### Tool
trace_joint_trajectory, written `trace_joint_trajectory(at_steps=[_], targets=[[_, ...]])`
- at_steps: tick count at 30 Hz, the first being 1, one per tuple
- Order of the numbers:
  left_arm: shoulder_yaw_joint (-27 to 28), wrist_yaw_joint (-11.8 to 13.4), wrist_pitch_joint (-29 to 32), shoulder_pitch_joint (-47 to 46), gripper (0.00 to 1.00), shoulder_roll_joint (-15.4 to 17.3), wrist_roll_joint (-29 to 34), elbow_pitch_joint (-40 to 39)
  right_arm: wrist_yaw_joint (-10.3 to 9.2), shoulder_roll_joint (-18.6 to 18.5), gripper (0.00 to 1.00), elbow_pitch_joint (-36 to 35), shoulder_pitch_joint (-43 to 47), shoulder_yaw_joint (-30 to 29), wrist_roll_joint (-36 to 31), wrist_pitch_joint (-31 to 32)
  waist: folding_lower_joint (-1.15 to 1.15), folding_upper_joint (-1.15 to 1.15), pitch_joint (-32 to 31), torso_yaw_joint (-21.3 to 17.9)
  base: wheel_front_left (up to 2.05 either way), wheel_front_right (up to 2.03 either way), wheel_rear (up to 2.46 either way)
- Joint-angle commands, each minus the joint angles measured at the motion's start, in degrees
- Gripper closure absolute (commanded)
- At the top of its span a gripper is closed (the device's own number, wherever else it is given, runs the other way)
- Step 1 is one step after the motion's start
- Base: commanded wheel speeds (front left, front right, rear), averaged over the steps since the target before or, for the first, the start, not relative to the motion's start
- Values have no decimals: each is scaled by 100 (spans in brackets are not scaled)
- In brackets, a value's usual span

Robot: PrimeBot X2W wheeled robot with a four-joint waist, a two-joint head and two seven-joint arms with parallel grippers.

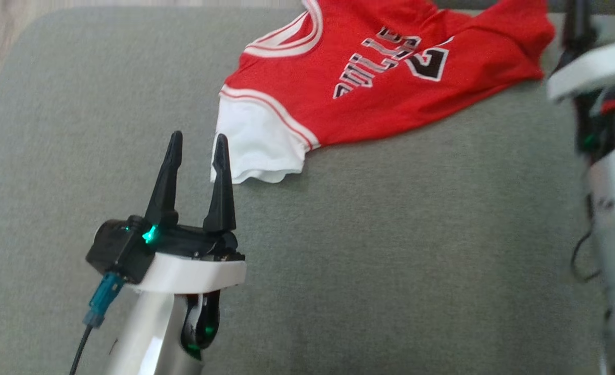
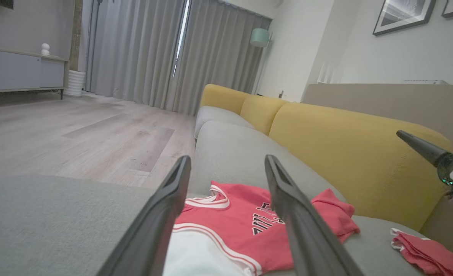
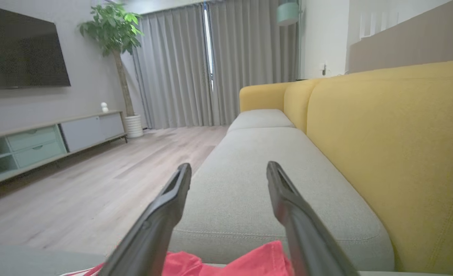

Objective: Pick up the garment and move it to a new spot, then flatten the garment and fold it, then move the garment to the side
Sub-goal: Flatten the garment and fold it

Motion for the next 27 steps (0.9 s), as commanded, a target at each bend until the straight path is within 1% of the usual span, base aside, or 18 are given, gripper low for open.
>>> trace_joint_trajectory(at_steps=[1,5,8,11,14,17,22,25,26,27], targets=[[235,-1,-29,15,0,43,45,-175,-5,109,0,-276,106,113,62,-49,0,0,-171,-155,0,0,0],[342,-4,-29,151,0,43,86,-172,-5,420,0,-1066,1066,190,221,-74,0,0,-366,-302,0,0,0],[407,-21,-29,241,0,43,119,-164,-5,686,0,-1590,1846,111,242,-56,0,0,-473,-385,0,0,0],[432,-41,-29,313,0,43,152,-136,-5,890,0,-1985,2596,19,288,-11,0,0,-526,-440,0,0,0],[449,-45,-29,348,0,43,202,-31,-5,978,0,-2238,3178,8,261,5,0,0,-530,-501,0,0,0],[506,-35,-29,341,0,43,276,65,-5,1008,0,-2473,3389,-81,351,2,0,0,-490,-607,0,0,0],[664,21,-29,152,0,43,473,418,-5,1016,0,-2780,3383,22,453,98,0,0,-331,-813,0,0,0],[762,135,-21,-265,0,112,694,1125,-5,1016,0,-2937,3355,76,474,123,0,0,-106,-976,0,0,0],[798,188,41,-417,0,154,720,1365,-5,1017,0,-2962,3353,99,491,122,0,0,-41,-1020,0,0,0],[879,286,242,-759,0,247,743,1830,-5,1017,0,-2993,3353,172,525,122,0,0,86,-1110,0,0,0]])
